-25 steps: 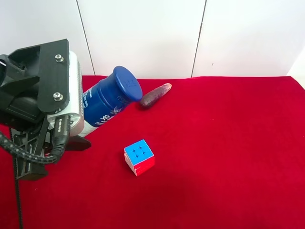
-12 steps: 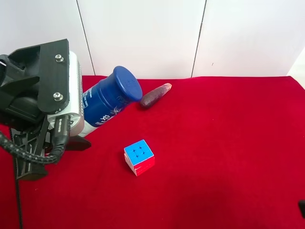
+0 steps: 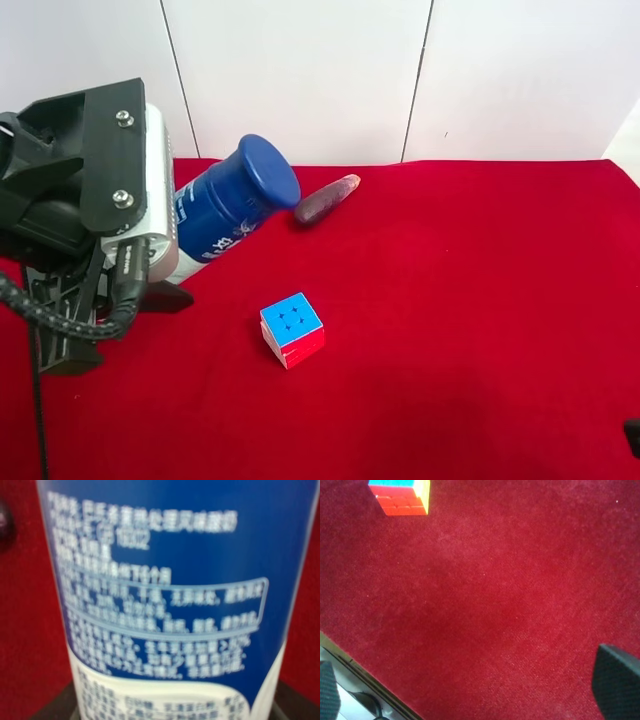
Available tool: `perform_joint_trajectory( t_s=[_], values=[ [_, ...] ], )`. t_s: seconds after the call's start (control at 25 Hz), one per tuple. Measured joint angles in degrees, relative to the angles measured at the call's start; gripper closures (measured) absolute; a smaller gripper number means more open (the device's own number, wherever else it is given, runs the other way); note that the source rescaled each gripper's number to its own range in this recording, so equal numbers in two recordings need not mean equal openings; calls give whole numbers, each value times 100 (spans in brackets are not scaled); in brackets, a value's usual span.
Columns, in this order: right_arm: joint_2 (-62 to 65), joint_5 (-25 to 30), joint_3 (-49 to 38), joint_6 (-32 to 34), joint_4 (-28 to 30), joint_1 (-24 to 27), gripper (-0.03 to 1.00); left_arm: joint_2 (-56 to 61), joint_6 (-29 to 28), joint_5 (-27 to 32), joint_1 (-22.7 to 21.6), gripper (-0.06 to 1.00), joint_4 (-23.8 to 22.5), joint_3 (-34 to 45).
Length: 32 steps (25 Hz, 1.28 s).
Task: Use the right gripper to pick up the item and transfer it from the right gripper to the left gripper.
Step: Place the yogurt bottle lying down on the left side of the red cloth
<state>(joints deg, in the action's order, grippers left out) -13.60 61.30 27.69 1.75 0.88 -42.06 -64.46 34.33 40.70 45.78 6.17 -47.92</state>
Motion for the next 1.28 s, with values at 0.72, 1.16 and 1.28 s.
perform_joint_trajectory(
  t_s=[0.72,1.16,1.28],
  values=[
    [1371,-29,-12,0,7,3563,-3,0,0,-151,0,88,0,0],
    [1371,-29,-13,0,7,3624,-3,-86,-1052,-59,-553,88,-304,0],
    [1371,-29,-13,0,7,3624,-3,-366,-1189,256,-1265,88,-323,0]
  ],
)
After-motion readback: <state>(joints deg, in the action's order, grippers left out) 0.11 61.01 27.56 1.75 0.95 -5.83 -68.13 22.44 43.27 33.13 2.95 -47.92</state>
